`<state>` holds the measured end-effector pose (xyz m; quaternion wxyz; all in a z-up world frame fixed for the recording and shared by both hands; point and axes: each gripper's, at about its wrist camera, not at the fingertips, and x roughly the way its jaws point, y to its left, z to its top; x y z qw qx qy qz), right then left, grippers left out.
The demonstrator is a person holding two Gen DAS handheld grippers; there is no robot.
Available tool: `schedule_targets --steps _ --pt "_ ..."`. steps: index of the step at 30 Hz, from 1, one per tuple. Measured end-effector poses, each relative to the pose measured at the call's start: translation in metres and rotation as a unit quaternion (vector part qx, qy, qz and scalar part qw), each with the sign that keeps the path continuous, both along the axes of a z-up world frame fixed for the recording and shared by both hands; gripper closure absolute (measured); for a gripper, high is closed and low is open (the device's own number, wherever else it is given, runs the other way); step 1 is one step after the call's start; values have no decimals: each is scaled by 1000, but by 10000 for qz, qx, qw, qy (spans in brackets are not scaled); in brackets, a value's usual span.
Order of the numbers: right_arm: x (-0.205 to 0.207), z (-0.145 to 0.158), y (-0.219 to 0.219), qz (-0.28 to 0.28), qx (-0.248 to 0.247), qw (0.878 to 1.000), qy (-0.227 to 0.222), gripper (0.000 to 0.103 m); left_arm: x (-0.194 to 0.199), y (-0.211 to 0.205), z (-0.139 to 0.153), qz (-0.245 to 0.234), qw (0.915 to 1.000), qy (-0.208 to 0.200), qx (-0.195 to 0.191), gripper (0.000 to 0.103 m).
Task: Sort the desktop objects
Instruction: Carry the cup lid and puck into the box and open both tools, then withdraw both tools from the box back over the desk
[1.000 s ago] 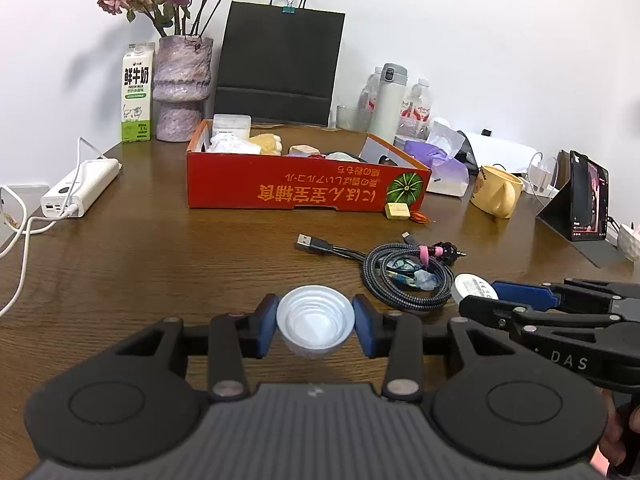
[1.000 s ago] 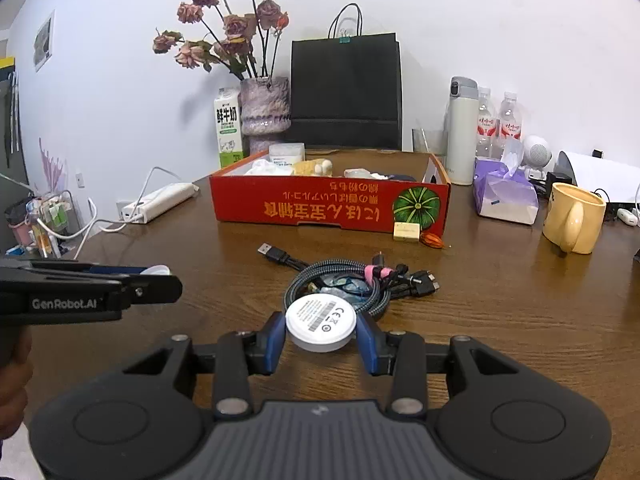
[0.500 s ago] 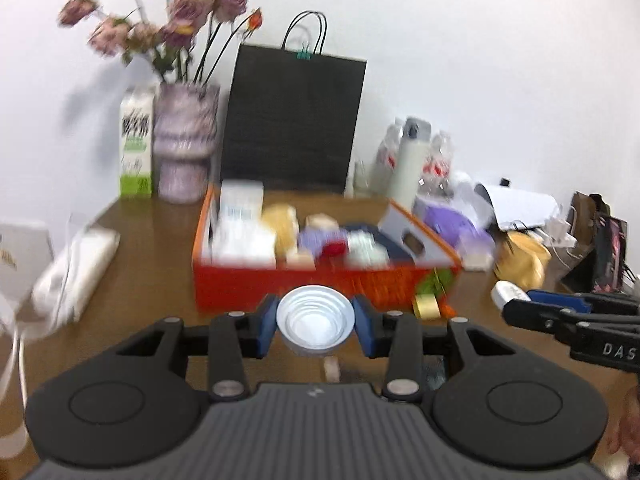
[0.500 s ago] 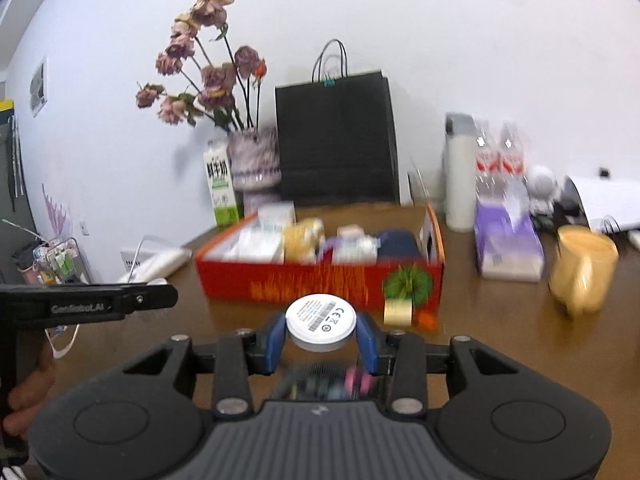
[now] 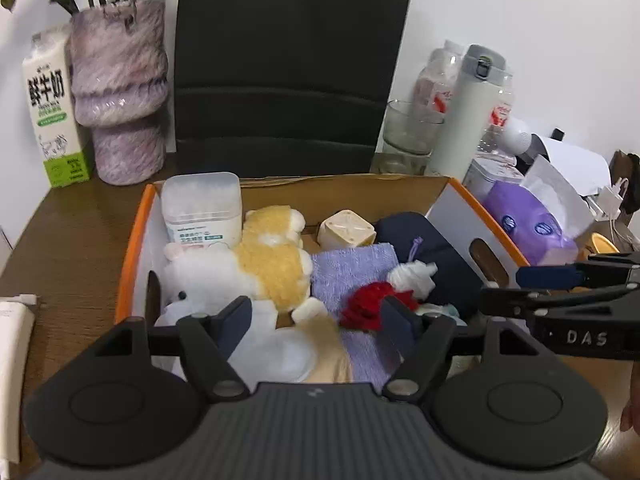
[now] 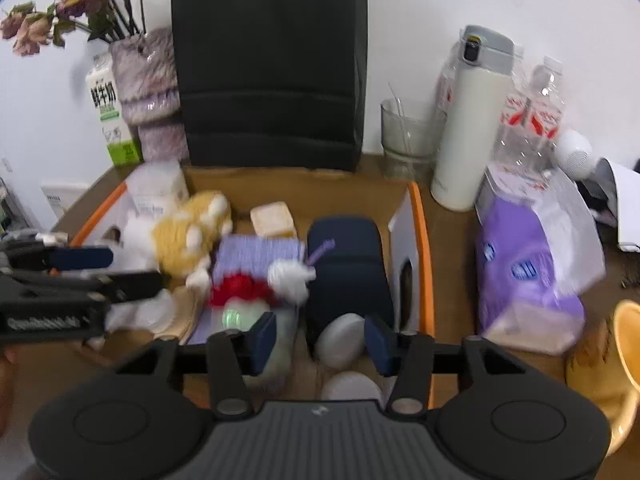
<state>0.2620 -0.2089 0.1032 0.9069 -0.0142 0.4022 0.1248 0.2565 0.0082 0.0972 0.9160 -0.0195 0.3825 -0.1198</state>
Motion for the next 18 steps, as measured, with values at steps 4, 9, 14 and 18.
schedule_targets --steps 4,9,14,18 --pt "22 4 -1 -38 436 9990 46 43 7 4 11 319 9994 -115 -11 20" --pt "-10 11 -2 -81 573 9979 -287 40 -36 16 20 627 9972 -360 -185 14" --pt "-105 5 -11 83 439 9938 -1015 33 -127 24 13 913 9929 -681 -358 6" --pt "-179 -10 -22 215 655 9903 -1206 24 -197 20 -4 688 9930 -868 -405 0"
